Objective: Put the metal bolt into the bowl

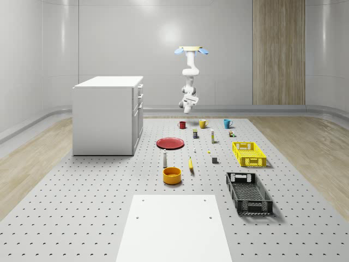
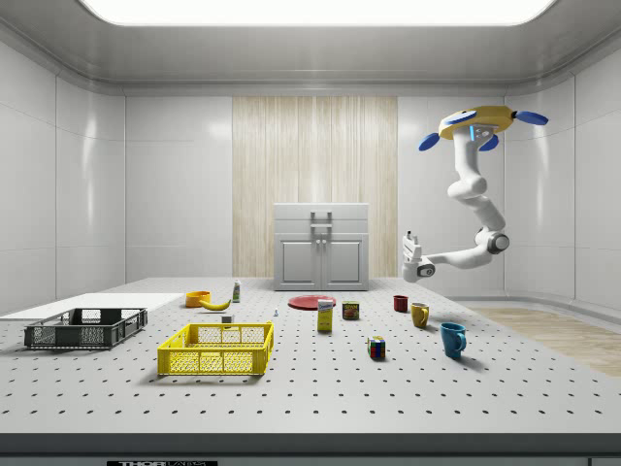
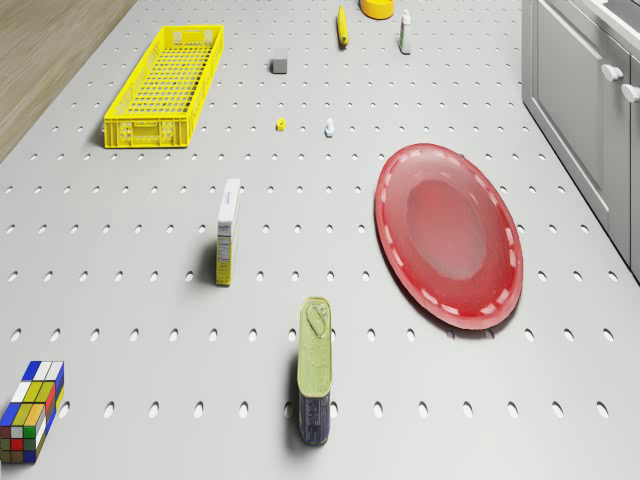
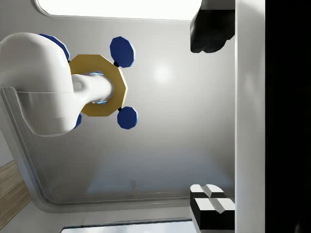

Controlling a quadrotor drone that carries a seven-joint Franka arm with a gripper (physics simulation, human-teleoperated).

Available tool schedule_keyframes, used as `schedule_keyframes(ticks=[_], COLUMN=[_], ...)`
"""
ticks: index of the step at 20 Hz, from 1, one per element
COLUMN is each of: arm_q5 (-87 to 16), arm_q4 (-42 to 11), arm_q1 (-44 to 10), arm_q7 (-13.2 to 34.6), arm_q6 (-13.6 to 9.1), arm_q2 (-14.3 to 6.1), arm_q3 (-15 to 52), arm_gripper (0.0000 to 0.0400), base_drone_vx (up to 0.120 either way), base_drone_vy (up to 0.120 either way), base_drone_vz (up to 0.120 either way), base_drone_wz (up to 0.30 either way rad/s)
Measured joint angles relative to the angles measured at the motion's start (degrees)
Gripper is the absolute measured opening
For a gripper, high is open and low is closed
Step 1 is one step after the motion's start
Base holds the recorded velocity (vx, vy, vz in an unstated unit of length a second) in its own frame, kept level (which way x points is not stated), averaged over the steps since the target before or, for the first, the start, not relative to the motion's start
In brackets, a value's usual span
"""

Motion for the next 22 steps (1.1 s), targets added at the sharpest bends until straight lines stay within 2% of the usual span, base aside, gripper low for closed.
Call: schedule_keyframes(ticks=[3, 6, 10, 12, 15, 17, 22], arm_q5=[-8.9, -22.1, -46.4, -59.5, -76.4, -84.6, -95.6], arm_q4=[-2.2, -7.2, -19.9, -27.5, -36.8, -40.7, -45.1], arm_q1=[-2.0, -5.1, -11.8, -16.5, -25.3, -31.6, -44.0], arm_q7=[1.3, 3.7, 9.8, 14.4, 22.1, 26.9, 35.4], arm_q6=[0.4, 1.1, 1.8, 1.2, -1.7, -4.5, -10.2], arm_q2=[-0.6, -1.7, -4.5, -6.2, -8.6, -10.1, -13.5], arm_q3=[6.2, 15.0, 29.5, 36.4, 44.9, 49.2, 56.0], arm_gripper=[0.0400, 0.0400, 0.0400, 0.0400, 0.0400, 0.0400, 0.0400], base_drone_vx=[0.120, 0.120, 0.120, 0.120, 0.120, 0.120, 0.120], base_drone_vy=[0.000, 0.000, 0.000, 0.000, 0.000, 0.000, 0.000], base_drone_vz=[0.000, 0.000, 0.000, 0.000, 0.000, 0.000, 0.000], base_drone_wz=[0.000, 0.000, 0.000, 0.000, 0.000, 0.000, 0.000])
